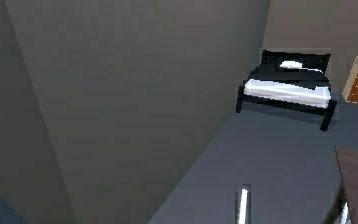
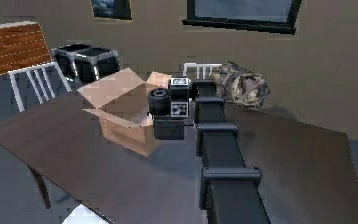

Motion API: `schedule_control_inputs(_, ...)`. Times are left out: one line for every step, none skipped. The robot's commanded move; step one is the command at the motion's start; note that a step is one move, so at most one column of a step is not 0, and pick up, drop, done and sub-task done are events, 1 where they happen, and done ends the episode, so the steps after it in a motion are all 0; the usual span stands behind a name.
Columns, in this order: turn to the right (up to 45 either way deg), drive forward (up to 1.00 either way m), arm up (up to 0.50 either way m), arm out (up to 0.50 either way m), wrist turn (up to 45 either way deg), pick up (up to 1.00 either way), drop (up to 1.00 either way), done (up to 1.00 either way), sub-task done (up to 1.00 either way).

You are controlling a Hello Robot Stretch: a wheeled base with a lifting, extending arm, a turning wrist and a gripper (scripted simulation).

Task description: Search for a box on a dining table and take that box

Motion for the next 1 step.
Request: schedule_control_inputs(0.0, 0.0, 0.0, 0.0, 0.0, 0.0, 0.0, 1.0, 0.0)
